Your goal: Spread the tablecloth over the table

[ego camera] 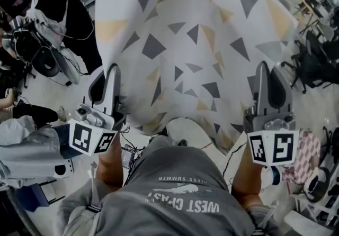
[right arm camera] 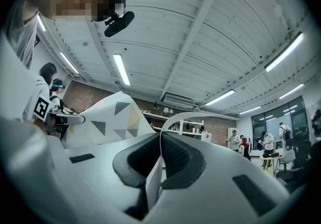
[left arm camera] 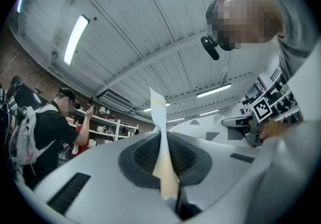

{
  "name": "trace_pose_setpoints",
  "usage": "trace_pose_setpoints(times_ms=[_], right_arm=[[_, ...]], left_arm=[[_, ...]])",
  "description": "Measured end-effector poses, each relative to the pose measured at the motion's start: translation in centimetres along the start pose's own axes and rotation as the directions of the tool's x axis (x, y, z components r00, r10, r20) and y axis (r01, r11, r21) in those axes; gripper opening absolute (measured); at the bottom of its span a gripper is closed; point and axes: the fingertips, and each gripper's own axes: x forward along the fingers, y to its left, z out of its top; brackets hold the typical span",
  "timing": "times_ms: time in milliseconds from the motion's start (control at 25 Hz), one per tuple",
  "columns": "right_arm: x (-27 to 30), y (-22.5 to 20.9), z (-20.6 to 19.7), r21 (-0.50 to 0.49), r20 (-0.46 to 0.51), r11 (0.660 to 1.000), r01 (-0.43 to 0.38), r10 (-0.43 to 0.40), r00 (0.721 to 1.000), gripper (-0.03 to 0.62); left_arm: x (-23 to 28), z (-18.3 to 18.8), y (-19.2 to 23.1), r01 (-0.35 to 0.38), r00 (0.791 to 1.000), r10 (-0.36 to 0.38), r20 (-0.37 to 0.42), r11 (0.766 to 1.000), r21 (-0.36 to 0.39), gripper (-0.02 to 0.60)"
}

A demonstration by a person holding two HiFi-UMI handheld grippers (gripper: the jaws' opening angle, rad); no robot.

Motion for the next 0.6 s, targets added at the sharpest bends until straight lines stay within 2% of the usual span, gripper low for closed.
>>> trace_pose_setpoints(times_ms=[400,600], right_arm=[[0.2,-0.5,-0.7,0.023,0.010,1.000,-0.017,0.016,1.000,0.011],[0.7,-1.5,-1.7,0.070,0.005,0.997,-0.029,0.028,1.000,0.011]], left_arm=[[-0.1,-0.8,0.4,-0.024,1.000,0.024,-0.008,1.000,0.006,0.014],[0.6,-1.3,0.5,-0.040,0.999,0.041,-0.024,0.999,0.024,0.014]])
